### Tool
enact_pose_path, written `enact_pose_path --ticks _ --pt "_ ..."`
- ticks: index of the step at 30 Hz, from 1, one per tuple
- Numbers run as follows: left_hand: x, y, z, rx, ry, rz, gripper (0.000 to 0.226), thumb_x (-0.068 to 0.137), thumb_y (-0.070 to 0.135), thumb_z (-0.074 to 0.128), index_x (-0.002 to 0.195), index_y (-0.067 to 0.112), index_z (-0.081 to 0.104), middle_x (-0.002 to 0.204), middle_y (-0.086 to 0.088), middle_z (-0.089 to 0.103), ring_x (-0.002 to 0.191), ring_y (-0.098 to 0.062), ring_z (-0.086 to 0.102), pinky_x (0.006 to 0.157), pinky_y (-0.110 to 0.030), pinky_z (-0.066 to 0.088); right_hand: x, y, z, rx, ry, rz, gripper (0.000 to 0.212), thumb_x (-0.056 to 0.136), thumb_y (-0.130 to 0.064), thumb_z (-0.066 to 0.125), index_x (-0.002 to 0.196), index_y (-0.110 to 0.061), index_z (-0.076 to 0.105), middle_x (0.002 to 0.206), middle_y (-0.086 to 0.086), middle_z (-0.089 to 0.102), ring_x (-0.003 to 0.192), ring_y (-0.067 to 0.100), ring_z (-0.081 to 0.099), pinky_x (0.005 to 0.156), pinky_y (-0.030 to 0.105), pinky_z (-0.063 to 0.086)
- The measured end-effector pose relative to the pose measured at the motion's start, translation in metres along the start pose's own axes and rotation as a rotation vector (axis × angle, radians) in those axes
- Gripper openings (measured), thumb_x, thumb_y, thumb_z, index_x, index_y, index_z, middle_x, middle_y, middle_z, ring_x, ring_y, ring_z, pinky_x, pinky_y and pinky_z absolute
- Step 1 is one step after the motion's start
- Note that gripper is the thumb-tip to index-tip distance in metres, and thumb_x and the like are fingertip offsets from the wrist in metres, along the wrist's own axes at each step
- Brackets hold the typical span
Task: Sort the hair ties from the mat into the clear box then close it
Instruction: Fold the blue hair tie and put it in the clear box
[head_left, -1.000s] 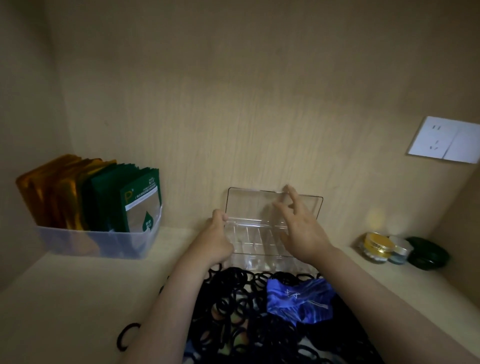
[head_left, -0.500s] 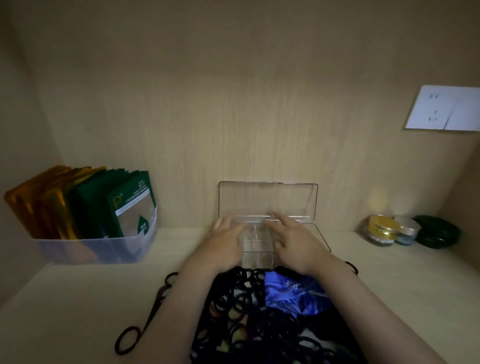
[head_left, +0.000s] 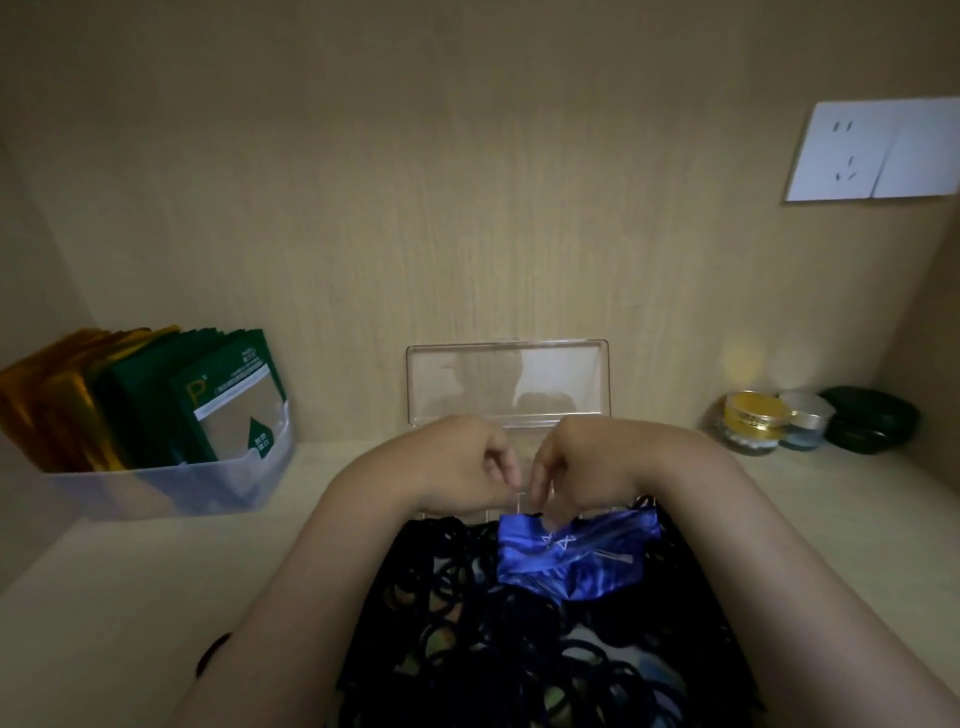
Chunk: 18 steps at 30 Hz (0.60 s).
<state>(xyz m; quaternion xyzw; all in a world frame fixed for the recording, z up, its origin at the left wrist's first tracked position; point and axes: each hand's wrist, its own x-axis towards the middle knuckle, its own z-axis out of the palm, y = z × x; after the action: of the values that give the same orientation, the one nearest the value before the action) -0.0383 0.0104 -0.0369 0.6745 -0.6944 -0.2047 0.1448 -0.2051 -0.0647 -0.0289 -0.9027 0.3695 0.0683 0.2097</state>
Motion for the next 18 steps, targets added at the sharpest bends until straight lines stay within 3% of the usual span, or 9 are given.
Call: enact_pose_path --ticks 2,5,10,14,16,18 --pt "-0.002 0.013 0.009 0.094 -0.079 -0.022 0.018 0.078 0.033 0.078 0.096 0.029 0.076 0.082 0.015 0.069 0.074 -0.002 0.064 0.068 -0.017 0.050 -0.001 -0.004 0.003 -0.076 -0.094 0.059 0.039 0.060 -0.040 0.090 0.097 -0.034 0.077 0.086 -0.014 0.072 0.085 0.012 0.068 0.083 0.030 0.056" --pt "-0.001 0.021 0.020 0.247 -0.063 -0.045 0.035 0.077 0.039 0.078 0.111 0.032 0.074 0.099 0.015 0.072 0.090 -0.007 0.064 0.080 -0.024 0.051 -0.002 -0.011 0.005 -0.197 -0.093 0.113 0.050 0.058 -0.039 0.091 0.106 -0.029 0.076 0.099 -0.009 0.074 0.091 0.016 0.068 0.088 0.034 0.056" --pt "-0.001 0.019 0.024 0.279 -0.050 -0.073 0.012 0.078 0.031 0.077 0.090 0.028 0.077 0.090 0.013 0.074 0.087 -0.010 0.068 0.081 -0.029 0.057 -0.002 -0.012 0.009 -0.149 -0.052 0.088 0.040 0.063 -0.035 0.090 0.100 -0.024 0.078 0.093 -0.007 0.075 0.088 0.015 0.068 0.086 0.033 0.056" --pt "-0.004 0.014 0.006 0.096 -0.021 0.001 0.002 0.081 0.032 0.074 0.083 0.032 0.073 0.073 0.016 0.069 0.073 -0.005 0.064 0.070 -0.023 0.052 -0.011 -0.007 -0.006 0.076 0.093 -0.059 0.020 0.071 -0.034 0.086 0.087 -0.025 0.076 0.071 -0.013 0.066 0.067 0.002 0.059 0.064 0.019 0.045" --pt "-0.010 0.012 -0.012 -0.053 0.036 0.055 0.002 0.084 0.029 0.073 0.083 0.030 0.074 0.079 0.015 0.070 0.077 -0.002 0.063 0.074 -0.021 0.050 -0.016 -0.003 -0.015 0.250 0.182 -0.145 0.020 0.077 -0.032 0.083 0.094 -0.026 0.074 0.074 -0.013 0.065 0.062 -0.002 0.056 0.060 0.010 0.041" --pt "-0.018 0.011 -0.028 -0.248 0.119 0.112 0.007 0.088 0.020 0.070 0.083 0.024 0.073 0.080 0.013 0.069 0.076 -0.001 0.062 0.074 -0.017 0.048 -0.023 0.001 -0.023 0.401 0.204 -0.205 0.021 0.084 -0.028 0.077 0.105 -0.024 0.073 0.084 -0.012 0.069 0.072 -0.003 0.061 0.066 0.006 0.043"
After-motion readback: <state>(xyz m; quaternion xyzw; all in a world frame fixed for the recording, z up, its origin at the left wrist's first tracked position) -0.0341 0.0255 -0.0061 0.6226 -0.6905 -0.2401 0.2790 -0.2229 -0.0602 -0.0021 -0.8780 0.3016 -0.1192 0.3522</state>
